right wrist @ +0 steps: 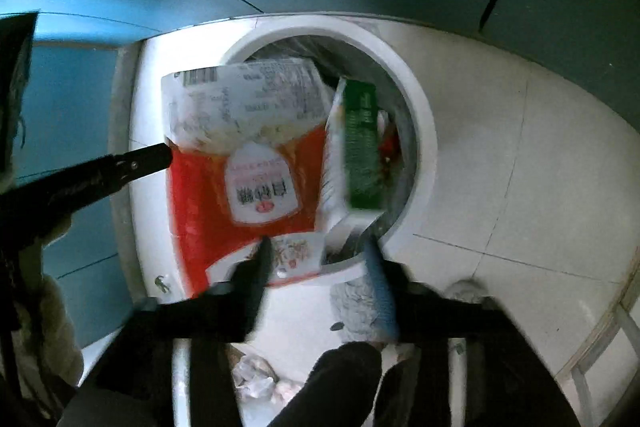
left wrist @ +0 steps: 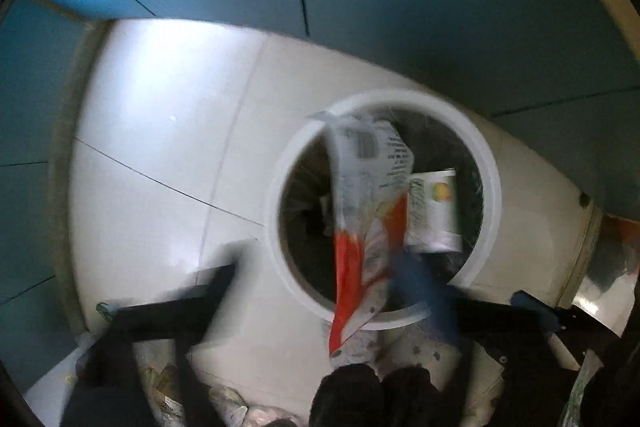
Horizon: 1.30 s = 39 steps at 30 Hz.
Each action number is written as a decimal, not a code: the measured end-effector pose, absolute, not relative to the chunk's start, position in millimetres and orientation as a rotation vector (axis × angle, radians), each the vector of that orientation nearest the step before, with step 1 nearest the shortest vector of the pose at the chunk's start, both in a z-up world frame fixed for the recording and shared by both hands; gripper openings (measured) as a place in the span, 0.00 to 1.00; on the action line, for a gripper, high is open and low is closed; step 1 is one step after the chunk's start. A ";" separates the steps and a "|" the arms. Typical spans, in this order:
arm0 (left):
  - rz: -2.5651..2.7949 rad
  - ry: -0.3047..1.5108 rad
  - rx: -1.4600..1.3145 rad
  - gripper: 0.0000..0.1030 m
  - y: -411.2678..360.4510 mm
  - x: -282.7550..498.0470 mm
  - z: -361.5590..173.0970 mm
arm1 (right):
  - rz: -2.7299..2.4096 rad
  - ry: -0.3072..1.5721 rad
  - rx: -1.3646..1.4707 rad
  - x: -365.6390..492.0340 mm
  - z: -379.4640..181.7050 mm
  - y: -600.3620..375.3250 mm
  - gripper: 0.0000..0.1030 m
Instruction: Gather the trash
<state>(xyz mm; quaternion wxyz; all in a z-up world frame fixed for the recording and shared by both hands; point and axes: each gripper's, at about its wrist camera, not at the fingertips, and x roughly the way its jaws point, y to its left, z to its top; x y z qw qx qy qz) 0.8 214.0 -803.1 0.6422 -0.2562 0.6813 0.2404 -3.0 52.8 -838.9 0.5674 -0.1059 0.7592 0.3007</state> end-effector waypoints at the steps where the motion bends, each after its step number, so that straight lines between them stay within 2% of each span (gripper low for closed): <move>1: 0.555 1.537 -0.577 1.00 213.3 -3.6 -792.1 | 0.706 1.779 -0.251 -2.4 -833.3 53.4 0.63; 2: 0.566 1.534 -0.561 1.00 211.4 -5.9 -780.0 | 0.706 1.770 -0.261 -3.2 -823.8 54.9 0.64; 5: 0.597 1.509 -0.525 1.00 206.6 -11.7 -739.7 | 0.697 1.732 -0.286 -1.7 -790.1 55.3 0.76; 7: 0.627 1.491 -0.491 1.00 200.5 -17.9 -703.5 | 0.670 1.691 -0.317 -1.0 -758.5 54.1 0.92; 9: 0.638 1.469 -0.467 1.00 196.4 -27.4 -668.4 | 0.648 1.658 -0.345 0.0 -730.2 51.4 1.00; 22: 0.643 1.334 -0.412 1.00 153.8 -84.4 -426.9 | 0.638 1.454 -0.396 -24.9 -467.2 4.7 1.00; 27: 0.627 1.267 -0.429 1.00 129.0 -101.2 -352.9 | 0.666 1.373 -0.375 -37.8 -371.7 -5.9 1.00; 31: 0.611 1.202 -0.431 1.00 113.6 -111.6 -302.2 | 0.692 1.319 -0.360 -52.6 -293.9 -18.8 1.00; 39: 0.586 1.086 -0.450 1.00 104.8 -130.1 -228.4 | 0.764 1.269 -0.306 -71.5 -198.7 -39.7 1.00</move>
